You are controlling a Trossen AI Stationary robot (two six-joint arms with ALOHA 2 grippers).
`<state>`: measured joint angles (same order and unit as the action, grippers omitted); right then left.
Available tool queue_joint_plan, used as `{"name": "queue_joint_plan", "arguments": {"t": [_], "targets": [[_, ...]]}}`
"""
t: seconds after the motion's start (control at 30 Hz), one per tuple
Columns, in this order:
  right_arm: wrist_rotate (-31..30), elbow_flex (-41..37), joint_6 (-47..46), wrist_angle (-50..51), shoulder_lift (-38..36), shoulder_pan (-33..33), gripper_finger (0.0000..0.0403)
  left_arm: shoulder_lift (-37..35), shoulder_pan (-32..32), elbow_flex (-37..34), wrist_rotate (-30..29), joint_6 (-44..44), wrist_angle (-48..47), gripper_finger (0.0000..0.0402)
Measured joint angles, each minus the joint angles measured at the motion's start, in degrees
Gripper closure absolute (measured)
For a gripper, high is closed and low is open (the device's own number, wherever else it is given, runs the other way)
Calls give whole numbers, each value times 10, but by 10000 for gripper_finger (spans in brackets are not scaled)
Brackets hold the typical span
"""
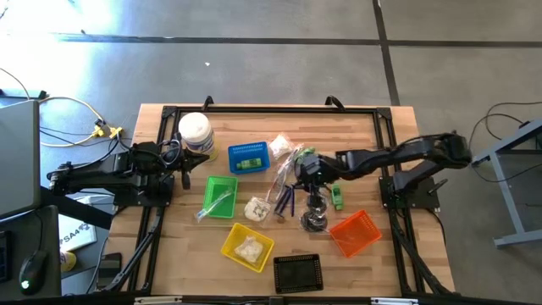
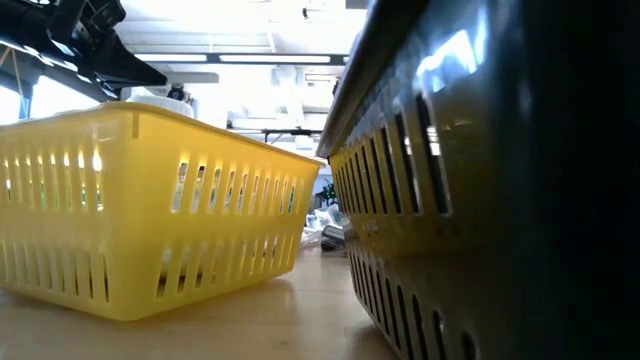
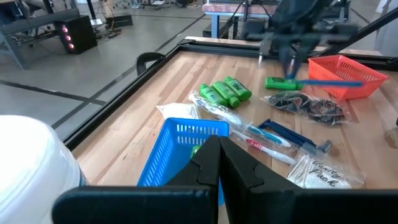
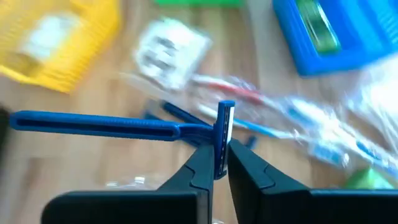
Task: Pick & Place Travel size toiletries
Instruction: Put the blue razor into the black bin
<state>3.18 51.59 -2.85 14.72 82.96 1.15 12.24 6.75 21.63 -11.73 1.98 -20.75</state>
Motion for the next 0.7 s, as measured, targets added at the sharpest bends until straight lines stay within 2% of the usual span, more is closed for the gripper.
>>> {"name": "queue_joint_plan", "arguments": {"t": [0.07, 0.17, 0.3, 0.7], "targets": [[-5, 0, 6, -3, -25, 21, 374, 0, 0, 0, 0, 0, 0, 402], [-48, 0, 40, 12, -53, 63, 377, 0, 0, 0, 0, 0, 0, 402], [-92, 0, 89, 35, -53, 112, 382, 0, 0, 0, 0, 0, 0, 402], [-96, 1, 98, -33, -32, 222, 378, 0, 0, 0, 0, 0, 0, 402]]}}
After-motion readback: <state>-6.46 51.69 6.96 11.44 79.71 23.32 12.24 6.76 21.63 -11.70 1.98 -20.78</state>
